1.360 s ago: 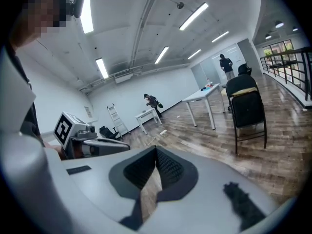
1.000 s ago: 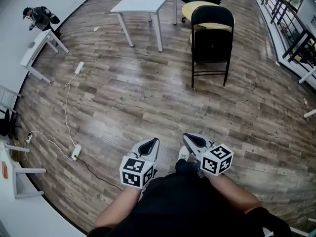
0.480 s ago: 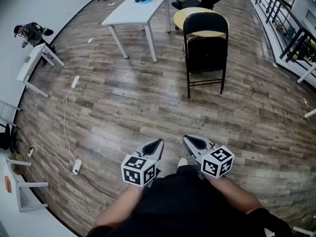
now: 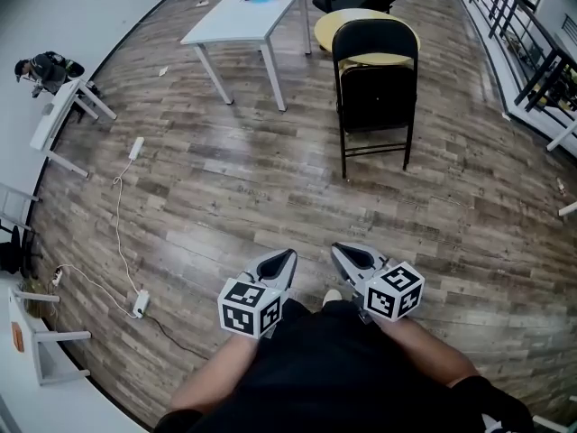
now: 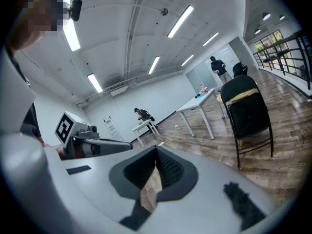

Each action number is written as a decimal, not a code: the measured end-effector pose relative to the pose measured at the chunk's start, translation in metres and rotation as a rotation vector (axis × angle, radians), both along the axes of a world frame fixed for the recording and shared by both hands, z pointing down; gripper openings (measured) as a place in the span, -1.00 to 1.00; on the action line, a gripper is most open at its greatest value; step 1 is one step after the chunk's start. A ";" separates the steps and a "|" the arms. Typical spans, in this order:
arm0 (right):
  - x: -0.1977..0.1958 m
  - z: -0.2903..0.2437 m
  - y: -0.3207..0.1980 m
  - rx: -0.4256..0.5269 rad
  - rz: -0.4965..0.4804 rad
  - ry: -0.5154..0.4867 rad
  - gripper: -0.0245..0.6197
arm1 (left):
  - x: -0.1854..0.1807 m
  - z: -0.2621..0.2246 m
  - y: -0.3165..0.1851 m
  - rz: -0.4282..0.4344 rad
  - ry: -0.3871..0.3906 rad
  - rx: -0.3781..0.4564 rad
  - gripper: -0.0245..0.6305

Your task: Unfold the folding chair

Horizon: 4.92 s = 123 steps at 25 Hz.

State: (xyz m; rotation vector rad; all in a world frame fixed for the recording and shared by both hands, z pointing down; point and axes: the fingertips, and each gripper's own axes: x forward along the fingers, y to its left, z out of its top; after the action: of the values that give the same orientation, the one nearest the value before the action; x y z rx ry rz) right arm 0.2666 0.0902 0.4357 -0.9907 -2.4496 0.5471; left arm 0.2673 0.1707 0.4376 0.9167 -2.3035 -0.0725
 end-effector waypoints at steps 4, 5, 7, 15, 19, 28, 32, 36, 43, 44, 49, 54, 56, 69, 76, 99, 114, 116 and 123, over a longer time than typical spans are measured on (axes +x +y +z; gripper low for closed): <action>-0.003 0.005 0.003 -0.001 -0.008 0.008 -0.91 | -0.004 0.003 0.001 -0.002 0.003 -0.005 -0.90; -0.004 0.005 0.003 -0.001 -0.007 0.012 -0.91 | -0.004 0.003 0.000 0.002 0.005 -0.007 -0.90; -0.005 0.007 0.004 -0.001 -0.005 0.019 -0.91 | -0.004 0.005 0.000 0.009 0.014 -0.007 -0.90; -0.023 0.014 0.000 0.028 0.036 0.028 -0.91 | -0.029 0.017 0.001 0.020 0.038 0.025 -0.90; -0.039 0.016 0.006 0.045 0.046 0.036 -0.91 | -0.049 0.020 0.006 0.021 0.047 0.047 -0.90; -0.087 0.031 0.031 0.078 0.049 0.088 -0.91 | -0.100 0.033 0.035 0.008 0.085 0.064 -0.90; -0.114 0.034 0.046 0.092 0.055 0.099 -0.91 | -0.127 0.038 0.053 0.000 0.102 0.077 -0.90; -0.141 0.031 0.062 0.102 0.055 0.100 -0.91 | -0.155 0.037 0.068 -0.004 0.106 0.091 -0.90; -0.177 0.034 0.085 0.147 0.056 0.108 -0.91 | -0.197 0.034 0.095 -0.016 0.080 0.119 -0.90; -0.182 0.033 0.087 0.156 0.060 0.108 -0.91 | -0.203 0.034 0.100 -0.016 0.080 0.124 -0.90; -0.213 0.024 0.097 0.191 0.090 0.088 -0.91 | -0.239 0.025 0.121 0.001 0.051 0.138 -0.90; -0.239 0.009 0.113 0.207 0.134 0.056 -0.91 | -0.270 0.010 0.138 0.041 -0.003 0.144 -0.90; -0.247 0.006 0.118 0.212 0.150 0.043 -0.91 | -0.280 0.007 0.144 0.058 -0.021 0.144 -0.90; -0.268 0.008 0.146 0.224 0.167 0.043 -0.91 | -0.297 0.019 0.164 0.109 0.035 0.144 -0.90; -0.286 0.010 0.152 0.227 0.134 0.041 -0.91 | -0.311 0.023 0.170 0.075 0.034 0.144 -0.90; -0.405 0.035 0.096 0.183 0.168 0.083 -0.91 | -0.431 0.034 0.111 0.122 0.039 0.103 -0.90; -0.485 0.040 0.014 0.146 0.271 0.117 -0.91 | -0.523 0.036 0.035 0.185 0.065 0.077 -0.90; -0.494 0.041 -0.002 0.141 0.289 0.119 -0.91 | -0.534 0.037 0.017 0.203 0.065 0.072 -0.90; -0.528 0.034 -0.061 0.114 0.364 0.097 -0.91 | -0.579 0.025 -0.043 0.262 0.030 0.052 -0.90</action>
State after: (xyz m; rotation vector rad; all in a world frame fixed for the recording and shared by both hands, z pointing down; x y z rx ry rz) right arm -0.2610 0.0295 0.4695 -0.4619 -2.5527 0.5493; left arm -0.3113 0.1273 0.4625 1.2267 -2.1433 -0.0343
